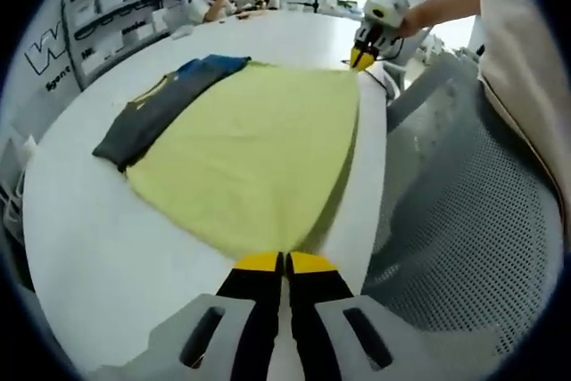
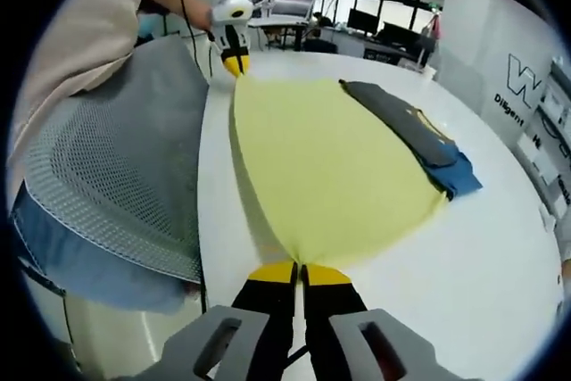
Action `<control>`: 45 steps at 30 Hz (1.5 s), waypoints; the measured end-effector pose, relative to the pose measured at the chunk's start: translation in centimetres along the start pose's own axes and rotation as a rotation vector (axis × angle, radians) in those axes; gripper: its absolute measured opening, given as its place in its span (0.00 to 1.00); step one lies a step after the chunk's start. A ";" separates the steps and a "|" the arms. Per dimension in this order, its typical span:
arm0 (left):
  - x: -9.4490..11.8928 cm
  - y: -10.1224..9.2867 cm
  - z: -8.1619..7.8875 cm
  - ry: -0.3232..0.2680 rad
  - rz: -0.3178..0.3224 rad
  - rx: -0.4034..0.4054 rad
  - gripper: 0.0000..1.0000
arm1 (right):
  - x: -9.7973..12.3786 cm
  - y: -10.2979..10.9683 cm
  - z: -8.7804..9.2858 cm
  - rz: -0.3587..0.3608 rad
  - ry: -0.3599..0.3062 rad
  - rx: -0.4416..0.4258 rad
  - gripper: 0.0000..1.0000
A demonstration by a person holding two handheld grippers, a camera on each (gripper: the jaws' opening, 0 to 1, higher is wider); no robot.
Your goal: Fold the garment on the visible template until the final outline fits inside the template.
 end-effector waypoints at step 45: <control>5.9 13.0 -16.3 -0.192 -0.070 0.080 0.00 | 3.3 -18.4 -6.7 0.219 -0.121 -0.078 0.00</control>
Point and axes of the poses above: the point that each gripper's makers call its tool centre point, and the gripper's own axes: x roughly backward along the fingers, y roughly to its left, z roughly out of its underside, the point moved 2 cm from there along x, roughly backward along the fingers, and after that the axes turned 10 degrees about x, right-handed, at the moved point
